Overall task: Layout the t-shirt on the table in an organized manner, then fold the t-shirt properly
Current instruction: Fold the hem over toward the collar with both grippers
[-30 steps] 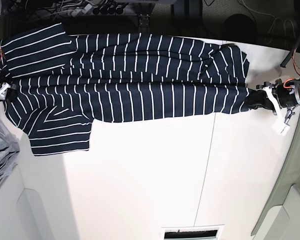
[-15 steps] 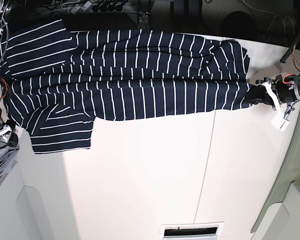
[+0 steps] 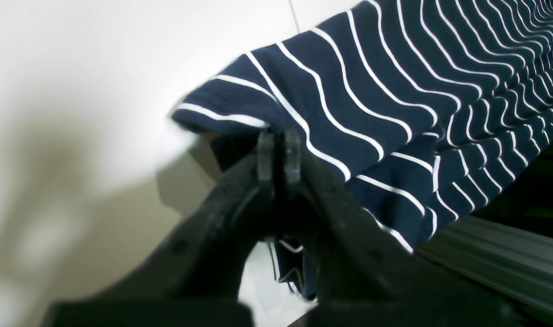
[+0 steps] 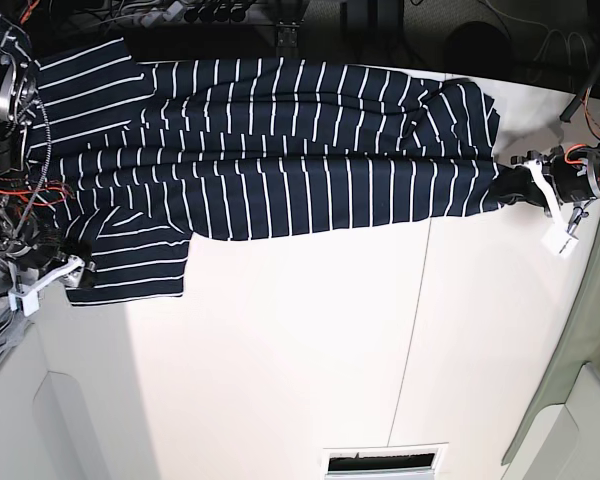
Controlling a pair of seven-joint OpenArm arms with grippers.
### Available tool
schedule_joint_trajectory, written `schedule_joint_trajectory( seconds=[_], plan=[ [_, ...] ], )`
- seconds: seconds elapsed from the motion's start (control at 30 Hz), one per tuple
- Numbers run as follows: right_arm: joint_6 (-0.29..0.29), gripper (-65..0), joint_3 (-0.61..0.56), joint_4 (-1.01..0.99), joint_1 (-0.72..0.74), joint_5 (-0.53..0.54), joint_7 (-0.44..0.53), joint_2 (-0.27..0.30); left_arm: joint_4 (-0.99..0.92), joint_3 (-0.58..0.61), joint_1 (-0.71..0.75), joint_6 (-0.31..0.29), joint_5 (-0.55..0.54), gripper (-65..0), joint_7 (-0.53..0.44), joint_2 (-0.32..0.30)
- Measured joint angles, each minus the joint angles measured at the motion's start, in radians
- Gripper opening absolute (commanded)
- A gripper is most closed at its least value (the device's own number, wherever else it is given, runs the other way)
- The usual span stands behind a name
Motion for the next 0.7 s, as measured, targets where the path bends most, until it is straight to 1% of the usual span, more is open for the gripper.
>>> schedule_joint_trajectory(
  seconds=[0.03,0.13,0.17,0.23,0.33,0.4,0.47,0.53,0.57,0.63,0.7],
  plan=[
    [0.004,-36.3,-0.005,0.006,0.0,-0.001,-0.006,-0.011,0.0,0.0,0.0,0.0,0.0,-65.0,0.0,0.0],
    [0.015,-60.6,-0.01,0.022,-0.003,-0.008,-0.02,-0.024,0.0,0.0,0.0,0.0,0.0,-65.0,0.0,0.0],
    [0.034,-65.0,-0.01,0.036,-0.006,-0.01,-0.028,-0.023,0.0,0.0,0.0,0.0,0.001,-65.0,0.0,0.0],
    [0.072,-65.0,-0.01,0.073,-0.012,-0.019,-0.035,-0.016,0.0,0.0,0.0,0.0,0.001,-65.0,0.0,0.0],
    [0.086,-65.0,-0.01,0.148,-0.009,-0.013,-0.061,-0.011,0.0,0.0,-0.014,0.0,0.019,-65.0,0.0,0.014],
    [0.089,-65.0,-0.01,0.21,-0.005,0.004,-0.145,-0.008,0.0,0.0,-0.023,0.0,0.045,-65.0,0.0,0.031],
    [0.091,-65.0,-0.01,0.277,-0.009,0.067,-0.285,0.0,0.0,0.0,-0.025,0.0,0.057,-65.0,0.0,0.043],
    [0.087,-65.0,-0.011,0.355,-0.038,0.158,-0.402,0.023,0.0,0.0,-0.025,0.0,0.057,-65.0,0.0,0.05],
    [0.087,-65.0,-0.012,0.403,-0.064,0.2,-0.438,0.038,0.0,0.0,-0.025,0.0,0.056,-65.0,0.0,0.05],
    [0.085,-65.0,-0.011,0.512,-0.143,0.277,-0.47,0.076,0.0,0.0,-0.026,0.0,0.057,-65.0,0.0,0.049],
    [0.084,-65.0,0.006,0.634,-0.242,0.33,-0.499,0.114,0.0,0.0,-0.024,0.0,0.058,-65.0,0.006,0.047]
  ],
)
